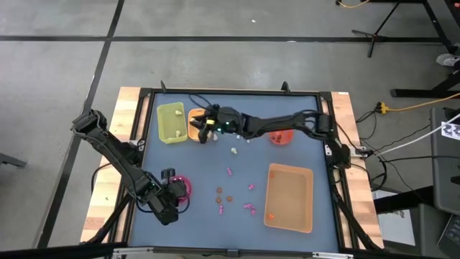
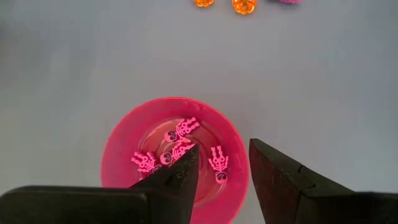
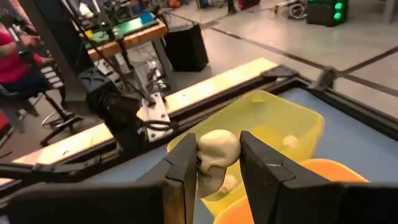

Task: Sort Halloween decoration
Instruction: Put the white skull toy into the yellow bin

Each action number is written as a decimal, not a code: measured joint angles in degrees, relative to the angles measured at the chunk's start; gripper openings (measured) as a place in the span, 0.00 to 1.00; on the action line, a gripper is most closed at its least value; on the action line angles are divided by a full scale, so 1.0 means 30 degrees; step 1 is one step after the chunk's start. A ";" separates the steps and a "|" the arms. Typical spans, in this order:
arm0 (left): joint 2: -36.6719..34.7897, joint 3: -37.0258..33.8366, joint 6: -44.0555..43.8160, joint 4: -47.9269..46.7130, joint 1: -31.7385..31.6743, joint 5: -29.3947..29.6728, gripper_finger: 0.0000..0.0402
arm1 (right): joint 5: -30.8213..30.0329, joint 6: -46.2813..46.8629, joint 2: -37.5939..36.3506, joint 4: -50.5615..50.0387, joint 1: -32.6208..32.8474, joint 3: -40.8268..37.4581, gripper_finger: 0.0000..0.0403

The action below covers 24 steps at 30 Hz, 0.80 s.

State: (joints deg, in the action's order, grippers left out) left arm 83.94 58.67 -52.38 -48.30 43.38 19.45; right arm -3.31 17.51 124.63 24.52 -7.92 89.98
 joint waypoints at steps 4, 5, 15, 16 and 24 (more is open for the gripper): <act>0.0007 0.0000 0.0005 0.0009 0.0000 0.0006 0.31 | 0.0119 -0.0002 0.1808 0.0031 -0.0032 0.2429 0.24; 0.0007 0.0000 0.0007 0.0016 0.0000 -0.0001 0.31 | 0.0100 0.0005 0.2120 -0.0018 -0.0032 0.2891 0.24; 0.0007 0.0000 0.0148 0.0016 0.0000 0.0739 0.31 | -0.0234 0.0002 0.4951 -0.0010 0.0005 0.6431 0.24; 0.0007 0.0000 0.0146 0.0012 0.0000 0.0742 0.31 | -0.0387 0.0002 0.5035 -0.0096 0.0005 0.6431 0.24; 0.0007 0.0000 0.0153 0.0001 0.0000 0.0915 0.31 | -0.1063 0.0002 0.5112 -0.0200 -0.0002 0.6416 0.27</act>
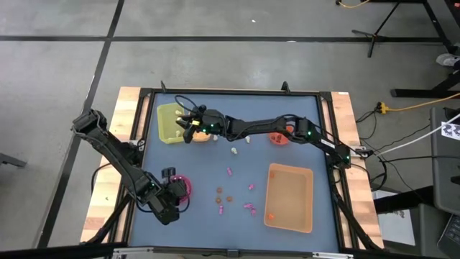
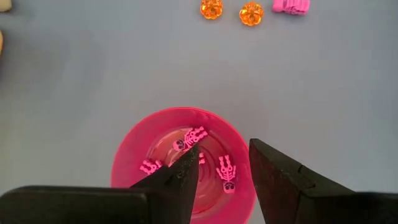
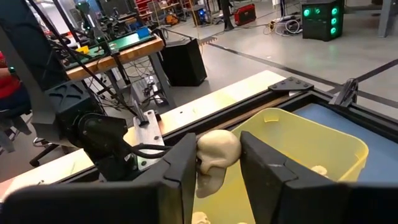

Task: Sort Halloween decoration
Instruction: Put the white skull toy into the yellow bin

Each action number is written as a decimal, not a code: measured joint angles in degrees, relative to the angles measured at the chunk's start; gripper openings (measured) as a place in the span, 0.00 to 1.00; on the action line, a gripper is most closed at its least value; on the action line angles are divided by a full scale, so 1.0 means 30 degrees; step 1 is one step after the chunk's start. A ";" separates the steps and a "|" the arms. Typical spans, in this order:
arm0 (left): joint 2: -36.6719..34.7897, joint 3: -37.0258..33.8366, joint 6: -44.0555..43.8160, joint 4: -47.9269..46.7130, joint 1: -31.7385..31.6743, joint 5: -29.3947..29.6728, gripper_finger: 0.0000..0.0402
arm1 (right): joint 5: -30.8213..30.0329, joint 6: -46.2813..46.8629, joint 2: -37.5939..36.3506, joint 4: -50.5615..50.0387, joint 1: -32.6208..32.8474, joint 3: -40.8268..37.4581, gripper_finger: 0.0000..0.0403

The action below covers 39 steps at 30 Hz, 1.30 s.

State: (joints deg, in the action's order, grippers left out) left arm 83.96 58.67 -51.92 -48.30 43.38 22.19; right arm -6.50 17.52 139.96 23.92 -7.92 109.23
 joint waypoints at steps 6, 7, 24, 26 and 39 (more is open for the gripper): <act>0.0000 0.0000 0.0001 -0.0007 0.0000 0.0451 0.31 | -0.0169 0.0000 0.0000 -0.0066 0.0000 0.0000 0.37; 0.0000 0.0000 0.0007 -0.0007 0.0000 0.0573 0.31 | -0.0169 0.0000 0.0000 -0.0066 0.0000 0.0000 0.39; 0.0007 0.0000 0.0007 -0.0014 -0.0004 0.1386 0.31 | 0.2243 -0.0004 -0.0187 -0.0489 0.0000 -0.0022 0.50; 0.0007 0.0000 0.0007 -0.0008 0.0000 0.1386 0.31 | 0.3721 -0.0337 -0.0380 -0.0553 -0.0007 -0.0022 0.50; 0.0015 0.0000 0.0007 0.0025 -0.0005 0.1393 0.31 | 0.5492 -0.3217 -0.4820 -0.8167 0.0038 -0.0015 0.50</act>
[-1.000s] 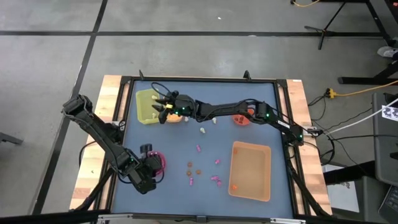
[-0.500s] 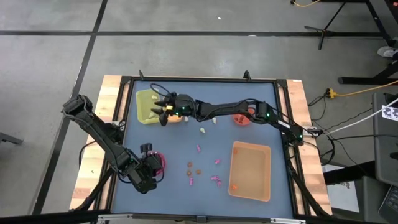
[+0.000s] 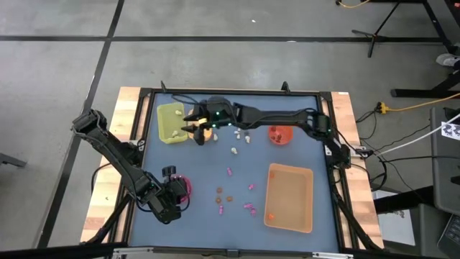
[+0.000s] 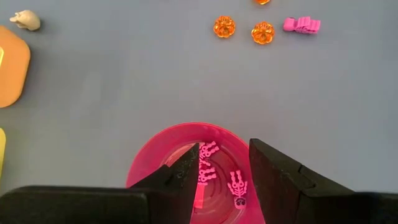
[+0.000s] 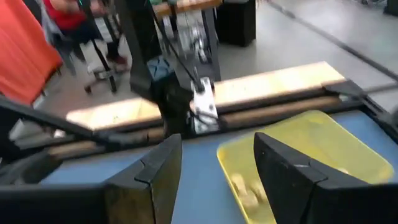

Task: Sort Halloween decoration
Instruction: Put the white skull toy into the yellow bin

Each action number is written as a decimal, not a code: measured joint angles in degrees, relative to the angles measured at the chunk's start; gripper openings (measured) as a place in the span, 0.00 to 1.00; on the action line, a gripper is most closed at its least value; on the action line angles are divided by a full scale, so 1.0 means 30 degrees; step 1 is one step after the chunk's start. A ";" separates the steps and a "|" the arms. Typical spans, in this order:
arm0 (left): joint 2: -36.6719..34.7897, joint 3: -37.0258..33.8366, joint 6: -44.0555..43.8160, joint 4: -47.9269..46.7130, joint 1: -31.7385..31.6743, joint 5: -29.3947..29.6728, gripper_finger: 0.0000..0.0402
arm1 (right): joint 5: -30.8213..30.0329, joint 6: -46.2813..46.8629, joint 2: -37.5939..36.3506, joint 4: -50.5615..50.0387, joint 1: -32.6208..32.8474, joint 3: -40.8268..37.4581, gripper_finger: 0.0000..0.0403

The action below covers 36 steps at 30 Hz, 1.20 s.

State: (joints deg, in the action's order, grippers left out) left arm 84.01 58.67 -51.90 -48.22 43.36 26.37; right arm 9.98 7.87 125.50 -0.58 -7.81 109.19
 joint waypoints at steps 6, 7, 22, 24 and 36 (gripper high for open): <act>0.0000 0.0000 0.0000 -0.0028 0.0005 0.0013 0.31 | -0.0684 -0.1354 -0.2133 -0.6467 0.0801 0.0007 0.50; 0.0000 0.0000 0.0000 -0.0046 0.0005 0.0015 0.31 | -0.1150 -0.1488 -0.2390 -0.7677 0.1010 0.0007 0.50; 0.0000 0.0000 -0.0007 -0.0038 0.0209 0.0014 0.31 | -0.4510 -0.1803 -0.2706 -1.6350 0.3940 -0.2173 0.50; 0.0000 0.0000 -0.0007 -0.0038 0.0202 0.0139 0.31 | -0.4571 -0.1733 -0.2706 -1.6269 0.3991 -0.2907 0.50; 0.0000 0.0000 -0.0007 -0.0038 0.0202 0.1035 0.31 | -0.6634 -0.0503 -0.2706 -1.1717 0.2187 -0.7415 0.50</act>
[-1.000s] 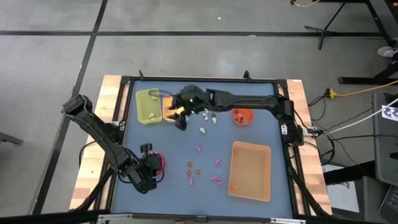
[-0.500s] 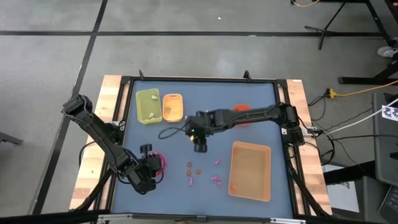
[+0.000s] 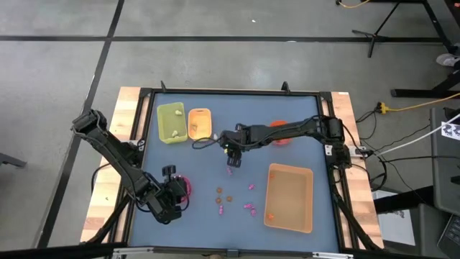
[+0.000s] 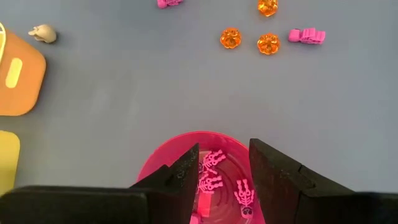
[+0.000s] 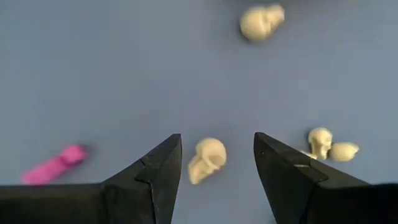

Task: Sort Halloween decoration
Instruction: Put the white skull toy into the yellow bin

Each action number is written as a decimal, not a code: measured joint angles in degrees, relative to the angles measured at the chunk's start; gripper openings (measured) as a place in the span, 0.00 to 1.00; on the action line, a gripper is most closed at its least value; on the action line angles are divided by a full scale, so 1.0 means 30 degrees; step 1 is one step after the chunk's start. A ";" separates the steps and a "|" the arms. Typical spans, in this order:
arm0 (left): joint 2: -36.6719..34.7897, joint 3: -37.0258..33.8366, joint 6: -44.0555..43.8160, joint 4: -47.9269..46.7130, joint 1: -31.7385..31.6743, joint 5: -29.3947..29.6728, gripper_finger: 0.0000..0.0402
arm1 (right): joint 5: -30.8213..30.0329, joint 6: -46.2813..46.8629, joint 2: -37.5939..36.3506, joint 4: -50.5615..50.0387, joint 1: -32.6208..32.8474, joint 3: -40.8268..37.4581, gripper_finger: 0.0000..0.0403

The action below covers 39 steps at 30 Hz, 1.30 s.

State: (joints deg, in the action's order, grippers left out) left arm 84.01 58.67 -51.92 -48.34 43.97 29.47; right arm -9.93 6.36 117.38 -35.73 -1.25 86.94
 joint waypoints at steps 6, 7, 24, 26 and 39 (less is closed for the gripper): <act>0.0000 0.0000 -0.0003 0.0007 0.0000 0.0007 0.31 | 0.0543 0.0404 0.0000 0.0584 -0.0470 -0.1100 0.50; 0.0000 0.0000 0.0000 0.0000 0.0000 0.0007 0.31 | 0.0648 0.0411 0.0000 0.0544 -0.0469 -0.1242 0.50; 0.0000 0.0000 -0.0015 0.0007 0.0000 0.0022 0.31 | 0.0674 0.0419 0.0000 0.4278 -0.0462 -0.3346 0.50; 0.0000 0.0000 -0.0015 0.0007 0.0000 0.0022 0.31 | 0.0675 0.0419 0.0000 0.4299 -0.0469 -0.3346 0.50; 0.0000 0.0000 -0.0023 0.0008 0.0000 0.0022 0.31 | 0.0667 0.0405 0.0000 0.3951 -0.0477 -0.3346 0.25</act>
State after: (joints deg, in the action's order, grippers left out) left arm 84.01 58.67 -51.99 -48.31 43.97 29.54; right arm -7.92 7.57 117.38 -23.87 -2.68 76.90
